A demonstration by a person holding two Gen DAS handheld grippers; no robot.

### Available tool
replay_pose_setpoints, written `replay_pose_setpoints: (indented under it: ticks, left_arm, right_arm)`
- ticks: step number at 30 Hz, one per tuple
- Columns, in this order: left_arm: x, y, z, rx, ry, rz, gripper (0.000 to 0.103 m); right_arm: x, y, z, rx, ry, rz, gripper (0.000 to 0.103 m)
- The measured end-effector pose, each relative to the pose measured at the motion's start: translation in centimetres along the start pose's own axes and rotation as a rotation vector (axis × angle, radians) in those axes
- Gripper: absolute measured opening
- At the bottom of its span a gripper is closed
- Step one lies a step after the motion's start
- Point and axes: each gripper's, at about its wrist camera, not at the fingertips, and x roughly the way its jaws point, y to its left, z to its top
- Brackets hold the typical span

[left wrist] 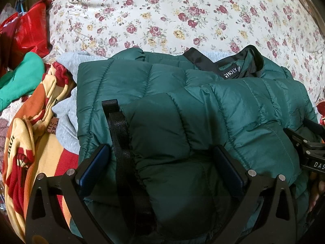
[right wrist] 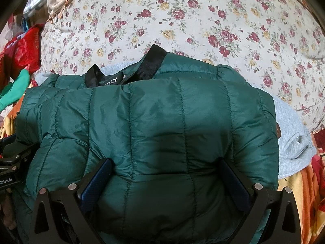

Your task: Fold large clothes

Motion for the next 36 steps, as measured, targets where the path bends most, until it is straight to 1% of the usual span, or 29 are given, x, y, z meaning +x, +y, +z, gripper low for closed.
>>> replay_pose_setpoints:
  ticks: [18, 22, 24, 26, 28, 30, 31, 33, 36]
  left_arm:
    - [-0.1, 0.0, 0.0, -0.002, -0.005, -0.001, 0.102]
    - [-1.3, 0.3, 0.1, -0.009, -0.025, -0.021, 0.102]
    - [-2.7, 0.6, 0.3, 0.004, -0.033, -0.002, 0.102]
    - [-4.8, 1.0, 0.4, 0.020, -0.061, 0.015, 0.102]
    - [-6.6, 1.6, 0.0, 0.036, -0.057, 0.023, 0.102]
    - [-8.0, 2.3, -0.9, 0.046, -0.052, 0.027, 0.102]
    - [-8.8, 2.9, -1.6, 0.054, -0.049, 0.036, 0.102]
    - [-10.1, 3.7, -3.0, 0.071, -0.038, 0.045, 0.102]
    - [-12.2, 5.4, -5.6, 0.080, -0.016, 0.047, 0.102]
  right_arm:
    - [0.0, 0.0, 0.0, 0.001, 0.000, 0.002, 0.103]
    - [-1.1, -0.4, 0.3, 0.021, -0.019, 0.019, 0.103]
    - [-3.2, -0.4, 0.5, 0.017, -0.055, 0.008, 0.103]
    - [-6.0, -0.6, 0.6, 0.000, -0.095, 0.010, 0.103]
    - [-8.6, -0.8, 0.4, -0.025, -0.113, 0.001, 0.103]
    - [-11.3, -1.7, -0.4, -0.022, -0.123, -0.005, 0.103]
    - [-12.7, -2.6, -1.3, -0.008, -0.116, 0.004, 0.103]
    - [-14.4, -3.8, -2.8, 0.007, -0.093, 0.015, 0.103]
    - [-16.9, -5.9, -7.0, 0.014, -0.037, -0.005, 0.103]
